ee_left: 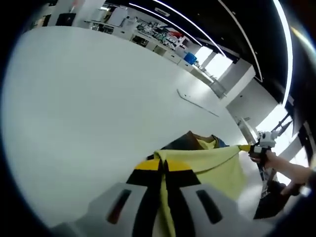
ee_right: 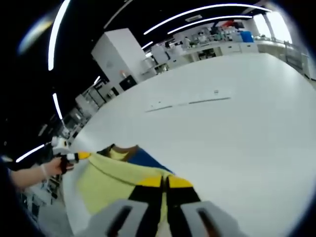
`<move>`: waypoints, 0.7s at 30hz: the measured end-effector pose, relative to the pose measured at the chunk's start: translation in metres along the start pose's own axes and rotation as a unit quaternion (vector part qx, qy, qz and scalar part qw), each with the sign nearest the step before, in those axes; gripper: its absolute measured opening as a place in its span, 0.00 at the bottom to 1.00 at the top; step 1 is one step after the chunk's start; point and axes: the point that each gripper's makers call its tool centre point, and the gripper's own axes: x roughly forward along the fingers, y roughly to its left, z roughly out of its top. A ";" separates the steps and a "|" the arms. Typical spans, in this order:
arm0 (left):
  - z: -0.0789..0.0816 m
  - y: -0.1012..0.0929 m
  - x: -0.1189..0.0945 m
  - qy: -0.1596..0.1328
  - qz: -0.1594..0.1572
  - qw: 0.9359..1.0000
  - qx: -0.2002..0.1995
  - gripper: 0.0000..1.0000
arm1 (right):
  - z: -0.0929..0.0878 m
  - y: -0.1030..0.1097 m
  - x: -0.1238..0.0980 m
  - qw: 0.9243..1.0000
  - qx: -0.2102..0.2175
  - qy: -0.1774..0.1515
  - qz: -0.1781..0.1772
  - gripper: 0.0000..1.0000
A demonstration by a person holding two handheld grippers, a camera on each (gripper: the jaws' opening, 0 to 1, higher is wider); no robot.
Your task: Fold the garment on the visible template until the final outline fits inside the template.
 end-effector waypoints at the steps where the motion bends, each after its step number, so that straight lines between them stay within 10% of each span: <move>1: 0.000 0.000 0.001 0.002 0.001 1.000 0.002 0.00 | 0.000 0.001 -0.001 1.000 -0.001 0.000 0.000 0.00; 14: 0.004 -0.004 0.006 -0.009 0.011 0.997 0.077 0.01 | -0.009 0.001 -0.005 0.998 -0.054 0.019 0.018 0.00; 21: 0.010 0.001 -0.003 -0.020 0.001 0.995 0.100 0.21 | -0.010 0.005 -0.017 0.993 -0.110 0.013 0.031 0.25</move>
